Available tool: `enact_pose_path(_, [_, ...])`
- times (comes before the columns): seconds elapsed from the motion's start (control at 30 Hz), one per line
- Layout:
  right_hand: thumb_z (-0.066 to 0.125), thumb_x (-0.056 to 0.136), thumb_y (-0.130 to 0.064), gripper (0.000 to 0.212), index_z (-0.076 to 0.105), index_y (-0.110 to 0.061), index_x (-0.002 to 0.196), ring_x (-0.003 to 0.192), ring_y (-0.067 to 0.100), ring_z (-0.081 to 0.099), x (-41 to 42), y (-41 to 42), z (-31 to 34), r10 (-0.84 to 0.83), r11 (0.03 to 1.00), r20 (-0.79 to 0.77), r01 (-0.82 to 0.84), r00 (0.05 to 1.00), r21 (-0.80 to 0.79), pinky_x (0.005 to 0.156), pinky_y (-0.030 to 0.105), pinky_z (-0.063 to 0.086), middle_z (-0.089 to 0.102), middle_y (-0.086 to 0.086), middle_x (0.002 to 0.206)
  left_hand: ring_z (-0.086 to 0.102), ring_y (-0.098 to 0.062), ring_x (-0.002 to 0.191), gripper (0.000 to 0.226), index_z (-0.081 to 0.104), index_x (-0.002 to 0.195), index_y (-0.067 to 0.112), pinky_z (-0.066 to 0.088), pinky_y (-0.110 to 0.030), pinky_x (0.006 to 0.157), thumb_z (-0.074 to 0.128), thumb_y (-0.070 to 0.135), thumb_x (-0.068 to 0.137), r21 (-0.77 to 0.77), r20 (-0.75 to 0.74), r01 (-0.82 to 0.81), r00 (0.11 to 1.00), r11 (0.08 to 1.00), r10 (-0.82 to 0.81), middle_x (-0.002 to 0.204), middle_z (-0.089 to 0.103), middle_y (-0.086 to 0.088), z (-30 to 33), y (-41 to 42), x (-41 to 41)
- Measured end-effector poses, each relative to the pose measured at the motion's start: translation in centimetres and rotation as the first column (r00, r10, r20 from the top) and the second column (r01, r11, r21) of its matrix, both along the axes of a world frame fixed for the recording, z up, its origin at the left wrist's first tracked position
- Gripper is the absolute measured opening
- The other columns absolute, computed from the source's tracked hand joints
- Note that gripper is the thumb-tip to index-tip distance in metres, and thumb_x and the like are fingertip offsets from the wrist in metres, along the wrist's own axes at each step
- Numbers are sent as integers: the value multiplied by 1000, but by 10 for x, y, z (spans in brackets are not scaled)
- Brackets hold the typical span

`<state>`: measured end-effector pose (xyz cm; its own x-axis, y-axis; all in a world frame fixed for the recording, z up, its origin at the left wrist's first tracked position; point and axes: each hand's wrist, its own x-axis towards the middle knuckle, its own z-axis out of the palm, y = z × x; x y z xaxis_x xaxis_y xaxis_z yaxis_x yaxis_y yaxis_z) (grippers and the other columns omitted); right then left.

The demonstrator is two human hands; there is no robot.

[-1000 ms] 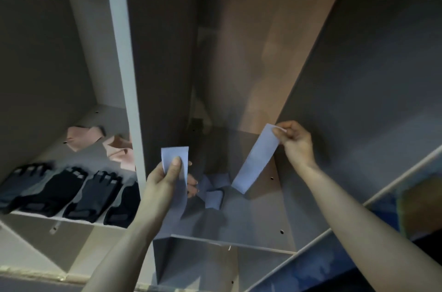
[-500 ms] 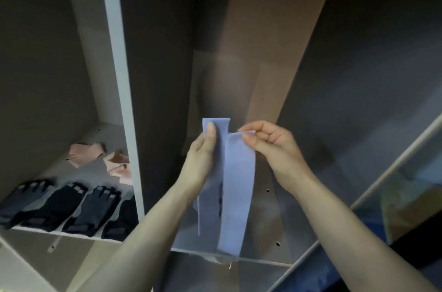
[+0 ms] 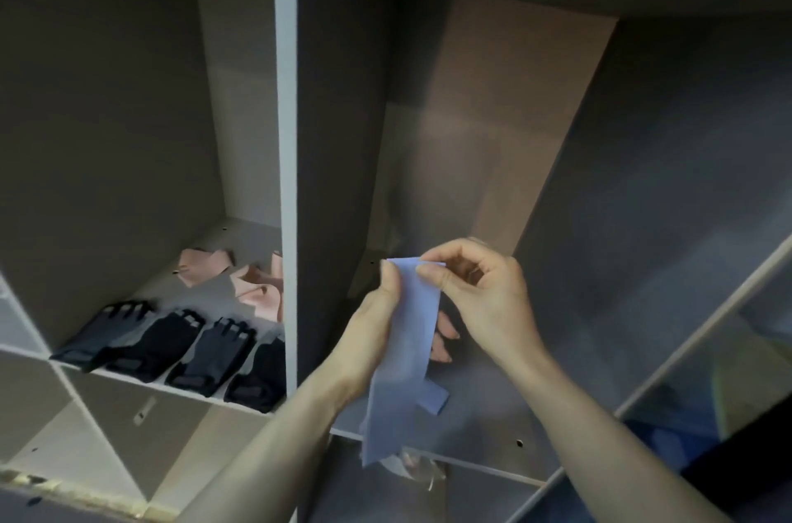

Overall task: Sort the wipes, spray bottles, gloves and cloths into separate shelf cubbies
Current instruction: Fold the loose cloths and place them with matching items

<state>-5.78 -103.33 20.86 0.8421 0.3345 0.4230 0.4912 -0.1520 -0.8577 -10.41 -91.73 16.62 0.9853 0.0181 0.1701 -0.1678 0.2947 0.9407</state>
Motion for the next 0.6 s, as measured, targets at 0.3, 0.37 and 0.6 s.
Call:
enact_pose_path(0.3, [62, 86, 1, 16, 63, -14, 83, 59, -6, 54, 53, 2, -66, -113, 993, -80, 116, 990, 25, 60, 7, 41, 60, -5, 70, 65, -9, 52, 48, 67, 69, 3, 48, -13, 51, 44, 36, 96, 213, -27, -421, 900, 882, 435, 57, 69, -3, -13, 47, -13])
enact_pose_path(0.37, [61, 85, 4, 19, 61, -14, 91, 69, -4, 58, 76, -10, -131, -149, 972, -184, 110, 972, -207, 67, 11, 43, 60, -1, 76, 65, -3, 54, 47, 69, 73, 3, 46, -8, 52, 43, 34, 97, 241, -46, -436, 887, 867, 459, 58, 71, 3, -13, 54, -16])
enact_pose_path(0.6, [49, 83, -1, 61, 41, -19, 141, 131, 20, 42, 91, -55, -285, -105, 488, -194, -119, 975, -865, 102, 22, 34, 41, 2, 142, 69, -10, 69, 38, 70, 88, 4, 50, -15, 63, 43, 31, 95, 182, -65, -398, 907, 899, 415, 72, 74, -4, -14, 61, -11])
